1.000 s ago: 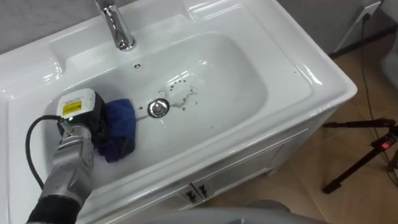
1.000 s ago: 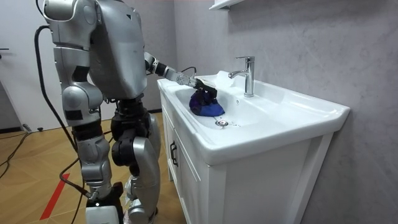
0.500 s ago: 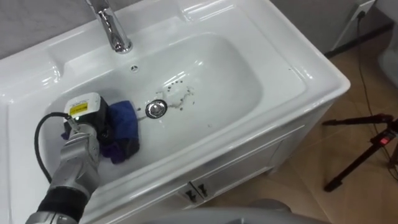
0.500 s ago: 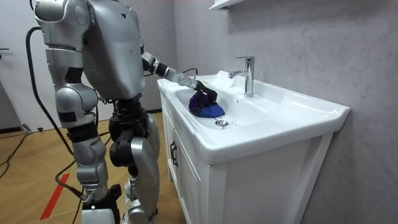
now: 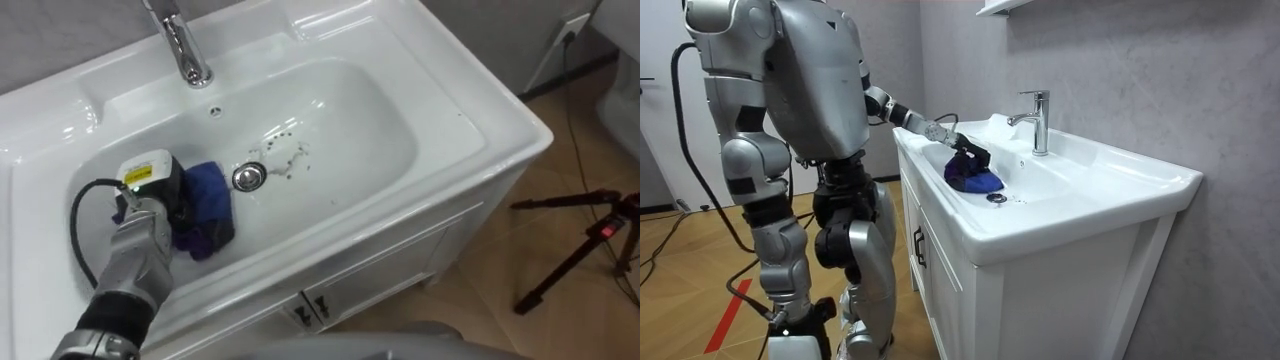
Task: Wipe basin
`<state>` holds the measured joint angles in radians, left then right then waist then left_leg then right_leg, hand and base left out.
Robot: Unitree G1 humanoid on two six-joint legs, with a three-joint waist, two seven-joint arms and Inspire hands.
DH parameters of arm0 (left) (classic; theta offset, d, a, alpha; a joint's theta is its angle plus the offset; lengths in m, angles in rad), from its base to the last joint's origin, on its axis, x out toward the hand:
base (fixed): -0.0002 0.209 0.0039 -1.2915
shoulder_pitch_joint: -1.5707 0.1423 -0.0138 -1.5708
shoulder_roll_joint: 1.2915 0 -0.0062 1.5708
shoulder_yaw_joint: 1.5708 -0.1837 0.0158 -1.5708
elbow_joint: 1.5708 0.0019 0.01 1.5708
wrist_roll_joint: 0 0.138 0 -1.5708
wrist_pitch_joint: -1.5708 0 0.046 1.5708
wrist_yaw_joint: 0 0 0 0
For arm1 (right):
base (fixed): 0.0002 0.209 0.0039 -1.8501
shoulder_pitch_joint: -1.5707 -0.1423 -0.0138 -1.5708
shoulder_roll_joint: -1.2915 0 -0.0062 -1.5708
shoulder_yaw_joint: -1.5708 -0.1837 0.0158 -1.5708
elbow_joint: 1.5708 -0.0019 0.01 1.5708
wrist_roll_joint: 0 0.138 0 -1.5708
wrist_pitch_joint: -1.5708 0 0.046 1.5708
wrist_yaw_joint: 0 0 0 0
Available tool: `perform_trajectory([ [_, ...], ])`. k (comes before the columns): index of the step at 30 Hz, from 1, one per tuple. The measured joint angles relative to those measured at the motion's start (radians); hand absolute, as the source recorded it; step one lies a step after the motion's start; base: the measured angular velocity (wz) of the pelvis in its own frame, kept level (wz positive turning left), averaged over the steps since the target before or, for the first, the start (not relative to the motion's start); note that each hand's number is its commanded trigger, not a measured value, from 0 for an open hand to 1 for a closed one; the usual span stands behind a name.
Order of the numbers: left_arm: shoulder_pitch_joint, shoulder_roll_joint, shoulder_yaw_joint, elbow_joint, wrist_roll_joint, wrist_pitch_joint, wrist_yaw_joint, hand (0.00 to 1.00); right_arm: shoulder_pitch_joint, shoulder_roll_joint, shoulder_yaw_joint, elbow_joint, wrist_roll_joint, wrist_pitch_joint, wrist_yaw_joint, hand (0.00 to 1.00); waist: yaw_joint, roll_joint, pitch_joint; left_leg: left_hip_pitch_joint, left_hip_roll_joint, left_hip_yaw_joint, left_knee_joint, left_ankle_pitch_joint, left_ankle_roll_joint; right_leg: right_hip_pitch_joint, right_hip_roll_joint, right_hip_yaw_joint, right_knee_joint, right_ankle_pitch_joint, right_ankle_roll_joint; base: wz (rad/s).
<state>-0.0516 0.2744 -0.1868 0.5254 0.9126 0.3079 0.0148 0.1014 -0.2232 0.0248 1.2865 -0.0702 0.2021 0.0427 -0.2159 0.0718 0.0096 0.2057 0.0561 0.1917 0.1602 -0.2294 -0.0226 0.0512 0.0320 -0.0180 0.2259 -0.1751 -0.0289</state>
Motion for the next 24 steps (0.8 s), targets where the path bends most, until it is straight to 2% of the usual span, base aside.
perform_trajectory([
  [4,-0.01,-0.033,-0.002,-0.003,-0.004,0.001,0.005,1.0,0.012,0.017,0.016,-0.013,-0.013,0.006,-0.009,0.0,-0.001,-0.004,0.0008,0.0,0.0,0.0,0.0,0.0,0.0,-0.003,0.004,0.012,-0.001,0.0,0.0,-0.06],
  [6,-0.024,-0.06,-0.001,-0.004,-0.006,0.001,0.003,1.0,0.023,0.029,0.015,-0.022,-0.028,0.005,-0.009,0.0,-0.002,-0.006,0.0009,-0.004,0.0,0.007,0.0,0.0,0.0,-0.012,0.004,0.019,0.005,0.0,0.0,-0.11],
  [7,-0.032,-0.071,-0.005,-0.005,-0.008,0.001,0.004,1.0,0.025,0.034,0.013,-0.025,-0.034,0.005,-0.008,0.0,-0.006,-0.01,0.0035,-0.006,0.0,0.014,-0.001,0.0,0.0,-0.019,0.003,0.022,0.011,0.0,0.0,-0.11],
  [12,-0.046,-0.088,-0.028,-0.005,-0.035,0.0,0.004,1.0,0.041,0.037,0.011,-0.044,-0.03,0.005,-0.01,0.0,-0.057,-0.026,0.0024,-0.004,-0.001,0.017,-0.002,0.0,0.0,-0.017,0.003,0.024,0.011,-0.003,0.0,-0.03],
  [17,-0.071,-0.109,-0.068,-0.004,-0.059,-0.001,0.008,1.0,0.045,0.039,0.011,-0.045,-0.022,0.007,-0.01,0.0,-0.082,-0.038,0.0024,0.002,-0.001,0.025,-0.002,0.0,0.0,-0.016,0.004,0.034,0.014,-0.003,0.0,-0.06],
  [20,-0.089,-0.109,-0.093,-0.004,-0.06,-0.002,0.011,1.0,0.046,0.043,0.011,-0.047,-0.022,0.006,-0.008,0.0,-0.094,-0.043,0.0049,0.007,-0.001,0.027,-0.002,0.0,0.0,-0.015,0.005,0.041,0.015,-0.002,0.0,-0.07],
  [21,-0.098,-0.119,-0.102,-0.004,-0.059,-0.003,0.007,1.0,0.045,0.046,0.011,-0.047,-0.023,0.007,-0.006,0.0,-0.098,-0.045,0.006,0.007,-0.001,0.028,-0.004,0.0,0.0,-0.016,0.005,0.043,0.014,-0.002,0.0,0.0],
  [24,-0.127,-0.127,-0.144,-0.007,-0.059,-0.002,-0.005,1.0,0.037,0.047,0.012,-0.046,-0.022,0.008,0.004,0.0,-0.106,-0.041,0.0041,-0.004,0.0,0.052,-0.008,0.0,0.0,-0.032,0.007,0.051,0.011,0.001,0.003,-0.06],
])
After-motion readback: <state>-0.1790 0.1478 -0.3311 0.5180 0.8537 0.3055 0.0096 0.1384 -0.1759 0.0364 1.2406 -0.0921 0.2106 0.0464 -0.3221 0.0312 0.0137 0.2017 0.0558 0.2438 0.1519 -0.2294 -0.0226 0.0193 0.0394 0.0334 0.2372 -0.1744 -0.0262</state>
